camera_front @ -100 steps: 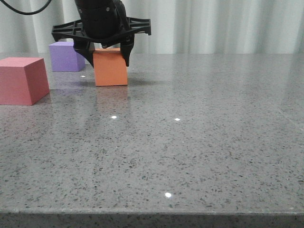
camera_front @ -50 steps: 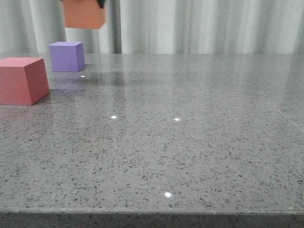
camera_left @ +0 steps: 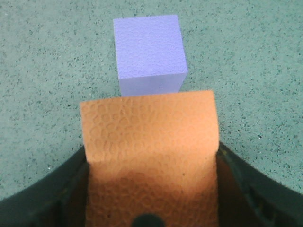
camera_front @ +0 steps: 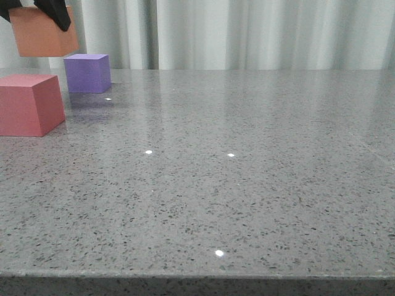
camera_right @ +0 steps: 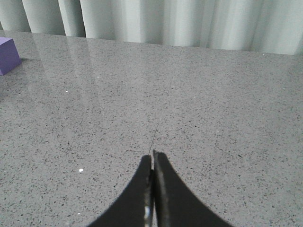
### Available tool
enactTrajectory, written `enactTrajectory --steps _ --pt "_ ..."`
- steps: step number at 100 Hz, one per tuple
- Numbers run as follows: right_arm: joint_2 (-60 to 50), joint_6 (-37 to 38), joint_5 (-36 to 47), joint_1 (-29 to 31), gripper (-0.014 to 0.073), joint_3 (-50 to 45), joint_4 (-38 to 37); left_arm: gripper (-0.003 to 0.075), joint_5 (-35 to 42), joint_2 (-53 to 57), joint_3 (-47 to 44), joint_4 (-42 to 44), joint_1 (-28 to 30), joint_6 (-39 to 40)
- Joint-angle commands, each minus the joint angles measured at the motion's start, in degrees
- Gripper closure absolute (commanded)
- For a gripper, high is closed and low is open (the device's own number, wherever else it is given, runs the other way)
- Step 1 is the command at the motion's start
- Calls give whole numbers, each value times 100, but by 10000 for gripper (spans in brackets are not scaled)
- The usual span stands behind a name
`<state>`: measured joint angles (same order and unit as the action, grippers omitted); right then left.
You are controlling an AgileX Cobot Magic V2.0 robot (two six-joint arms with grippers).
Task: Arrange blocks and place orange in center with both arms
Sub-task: 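Lift the orange cube with the left gripper and carry it beside the purple cube, then set the orange cube between the pink and purple cubes, open left gripper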
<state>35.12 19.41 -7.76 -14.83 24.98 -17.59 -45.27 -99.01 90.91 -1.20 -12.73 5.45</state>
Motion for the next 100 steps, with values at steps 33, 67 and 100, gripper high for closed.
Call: enactTrajectory --steps 33,67,100 --pt "-18 -7 434 31 704 151 -103 543 455 -185 41 -191 10 -95" --pt "-18 -7 434 31 704 151 -103 543 542 -596 32 -191 10 -95" --pt "-18 -7 434 31 704 151 -103 543 566 -614 30 -191 10 -95"
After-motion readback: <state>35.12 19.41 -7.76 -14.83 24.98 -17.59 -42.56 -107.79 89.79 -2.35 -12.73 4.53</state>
